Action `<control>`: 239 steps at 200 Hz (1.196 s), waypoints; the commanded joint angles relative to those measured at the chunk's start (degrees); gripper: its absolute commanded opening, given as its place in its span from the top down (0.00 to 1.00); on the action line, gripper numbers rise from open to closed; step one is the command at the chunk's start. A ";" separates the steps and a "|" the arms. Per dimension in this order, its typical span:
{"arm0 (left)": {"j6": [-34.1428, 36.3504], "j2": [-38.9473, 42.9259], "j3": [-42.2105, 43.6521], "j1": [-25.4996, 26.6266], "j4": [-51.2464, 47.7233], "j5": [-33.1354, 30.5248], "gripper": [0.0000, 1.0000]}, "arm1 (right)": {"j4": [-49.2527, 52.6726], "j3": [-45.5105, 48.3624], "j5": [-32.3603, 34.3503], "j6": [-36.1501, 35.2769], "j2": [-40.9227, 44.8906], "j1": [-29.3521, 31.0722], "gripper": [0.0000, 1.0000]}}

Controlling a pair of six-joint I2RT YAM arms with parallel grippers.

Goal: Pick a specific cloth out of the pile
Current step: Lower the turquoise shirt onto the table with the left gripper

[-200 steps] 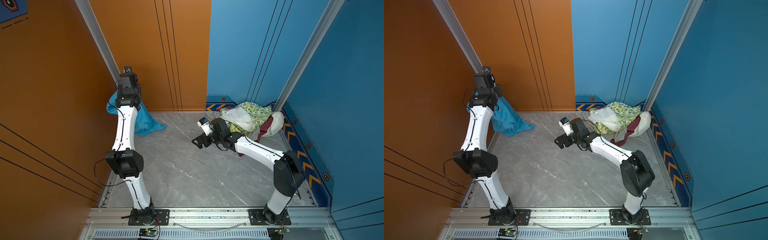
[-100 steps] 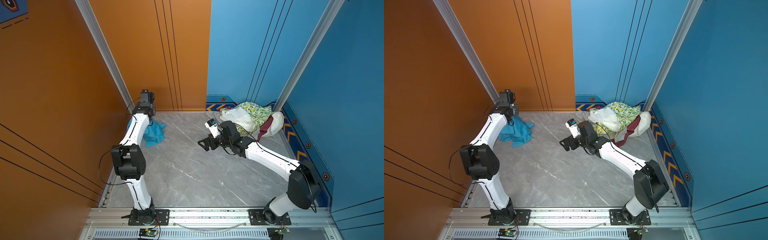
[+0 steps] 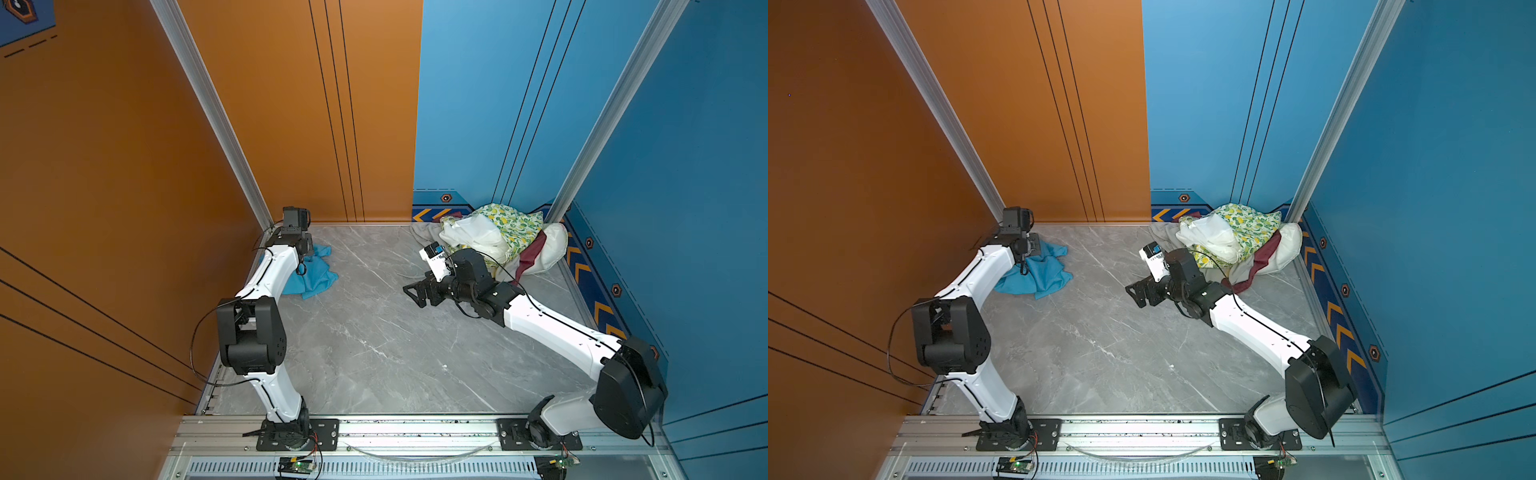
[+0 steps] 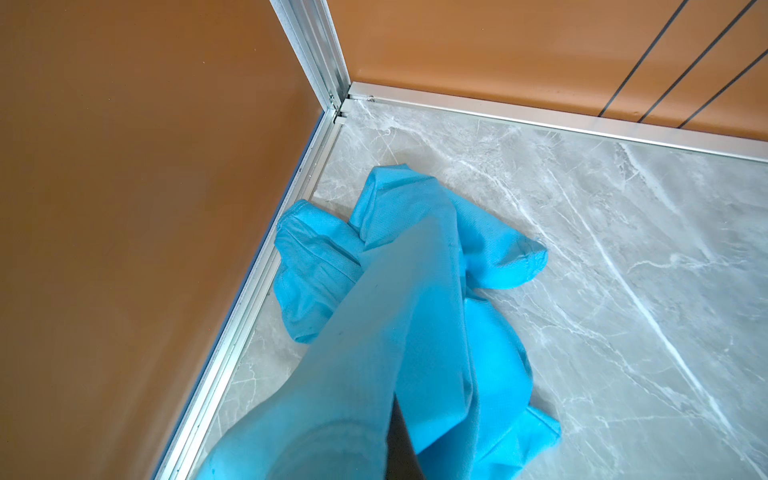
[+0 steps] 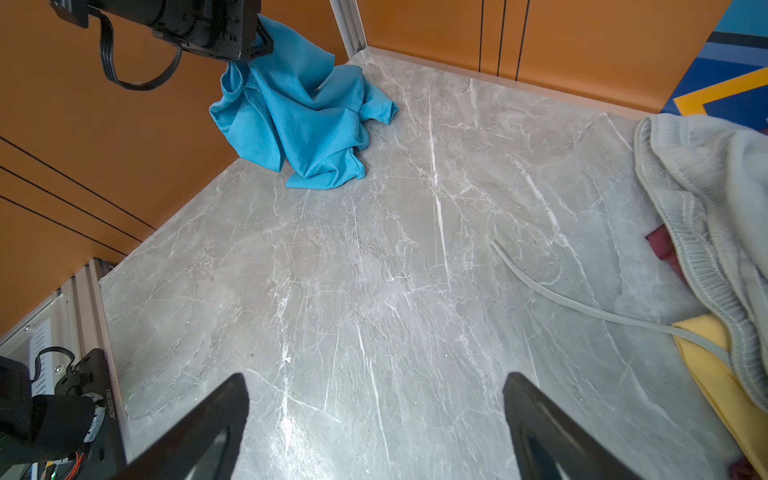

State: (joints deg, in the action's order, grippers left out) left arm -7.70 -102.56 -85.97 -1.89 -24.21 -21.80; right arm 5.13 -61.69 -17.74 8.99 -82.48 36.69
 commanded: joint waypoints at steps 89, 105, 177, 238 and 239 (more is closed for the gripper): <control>-1.26 -17.65 -13.77 -2.40 -6.01 9.60 1.00 | 2.17 -2.39 -2.16 1.39 -3.47 -0.31 0.04; -1.41 -19.10 -14.41 -3.09 -6.21 11.35 1.00 | 2.69 -3.30 -2.21 1.42 -4.82 -0.33 0.04; -4.84 -23.64 -15.68 -3.73 -9.22 14.44 1.00 | 2.87 -4.57 -4.13 2.30 -11.09 -2.19 0.04; -4.78 -26.81 -18.35 -2.81 -11.46 15.62 1.00 | 3.21 -5.30 -4.16 2.02 -11.15 -3.64 0.04; -4.78 -26.81 -18.40 -2.83 -11.47 15.59 1.00 | 3.22 -5.29 -4.15 2.01 -11.18 -3.64 0.04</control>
State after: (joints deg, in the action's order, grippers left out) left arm -11.88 -128.42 -103.20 -5.19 -32.45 -7.75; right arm 7.05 -65.08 -21.04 10.55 -94.00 33.98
